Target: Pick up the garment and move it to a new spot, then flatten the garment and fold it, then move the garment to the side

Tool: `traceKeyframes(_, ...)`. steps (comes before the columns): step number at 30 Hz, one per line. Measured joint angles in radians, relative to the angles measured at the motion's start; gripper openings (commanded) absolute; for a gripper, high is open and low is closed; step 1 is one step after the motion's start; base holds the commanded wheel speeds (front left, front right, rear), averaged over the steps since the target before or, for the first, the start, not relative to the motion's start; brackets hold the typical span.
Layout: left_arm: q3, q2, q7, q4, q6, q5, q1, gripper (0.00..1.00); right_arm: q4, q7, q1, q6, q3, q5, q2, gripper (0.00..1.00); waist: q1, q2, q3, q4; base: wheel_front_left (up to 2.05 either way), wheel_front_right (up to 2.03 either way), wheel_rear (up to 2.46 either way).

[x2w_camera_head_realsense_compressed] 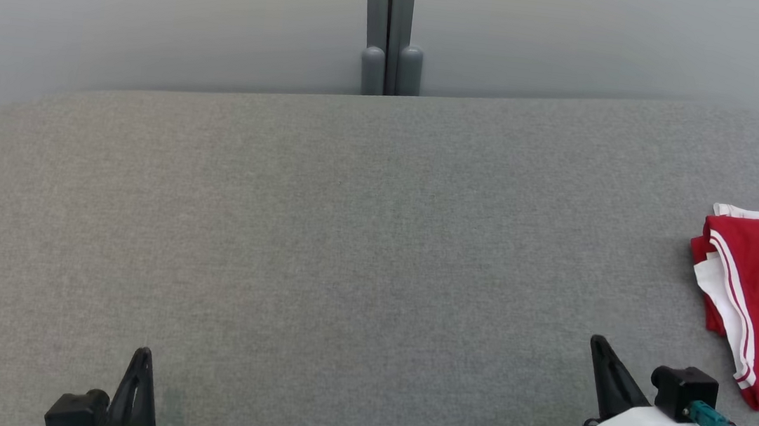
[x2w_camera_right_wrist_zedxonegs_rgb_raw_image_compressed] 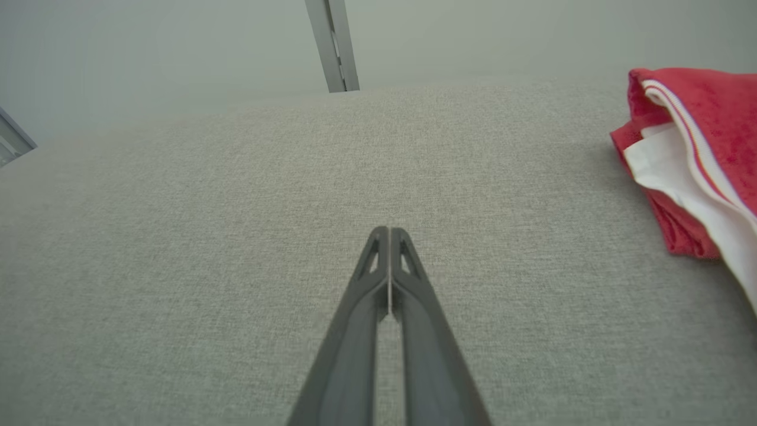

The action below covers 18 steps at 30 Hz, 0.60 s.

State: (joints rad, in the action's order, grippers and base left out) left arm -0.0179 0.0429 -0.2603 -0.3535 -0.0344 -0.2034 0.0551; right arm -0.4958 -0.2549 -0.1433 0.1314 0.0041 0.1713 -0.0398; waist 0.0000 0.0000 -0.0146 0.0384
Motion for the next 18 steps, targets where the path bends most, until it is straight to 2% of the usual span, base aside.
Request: traceKeyframes(18,0.028,-0.001,0.087,0.020,-0.018,-0.319,-0.016,0.00,0.045,0.084,0.006,0.000,-0.027,0.327,0.000,0.00,0.0000,0.0000,0.002,-0.006,0.00,0.00,0.00)
